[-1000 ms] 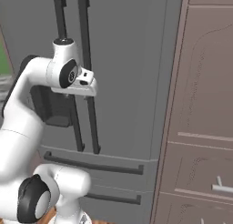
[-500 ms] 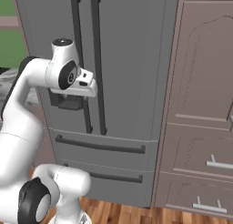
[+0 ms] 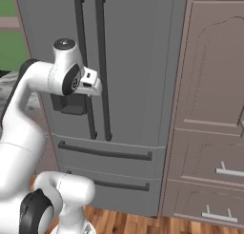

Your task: Open the fridge, grab two sodas, and place both sodas inside the bowl with ice on the dining counter.

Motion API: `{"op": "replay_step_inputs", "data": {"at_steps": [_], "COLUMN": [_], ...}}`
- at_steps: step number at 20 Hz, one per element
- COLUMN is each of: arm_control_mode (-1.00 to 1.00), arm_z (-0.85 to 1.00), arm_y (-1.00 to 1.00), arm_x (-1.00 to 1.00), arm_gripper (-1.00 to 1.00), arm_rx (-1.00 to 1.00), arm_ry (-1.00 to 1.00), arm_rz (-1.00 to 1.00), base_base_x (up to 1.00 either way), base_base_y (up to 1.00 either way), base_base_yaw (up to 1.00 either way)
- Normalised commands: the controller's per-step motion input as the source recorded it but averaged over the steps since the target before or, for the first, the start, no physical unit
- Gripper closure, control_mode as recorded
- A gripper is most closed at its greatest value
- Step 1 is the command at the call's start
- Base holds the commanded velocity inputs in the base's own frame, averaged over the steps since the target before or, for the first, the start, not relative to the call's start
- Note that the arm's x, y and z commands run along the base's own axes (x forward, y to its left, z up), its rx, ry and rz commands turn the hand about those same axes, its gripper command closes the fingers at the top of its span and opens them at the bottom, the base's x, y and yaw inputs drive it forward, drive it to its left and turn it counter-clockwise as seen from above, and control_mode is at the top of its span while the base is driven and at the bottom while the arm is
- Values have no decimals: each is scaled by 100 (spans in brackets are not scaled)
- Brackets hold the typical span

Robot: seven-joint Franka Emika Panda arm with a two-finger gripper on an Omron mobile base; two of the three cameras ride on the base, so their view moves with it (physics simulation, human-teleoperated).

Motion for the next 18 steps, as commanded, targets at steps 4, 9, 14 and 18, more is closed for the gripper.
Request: {"op": "replay_step_inputs", "data": {"at_steps": [4,9,14,18], "arm_control_mode": [-100,-100,-100,-100], "arm_z": [40,12,7,7], "arm_y": [6,9,-9,-39], "arm_x": [37,29,30,23], "arm_gripper": [-100,-100,-100,-100], "arm_rx": [10,2,-4,-2], "arm_ry": [-30,-13,0,0], "arm_rz": [-13,-28,-24,3], "base_base_x": [0,0,0,0], "base_base_y": [0,0,0,0], "base_base_yaw": [0,0,0,0]}}
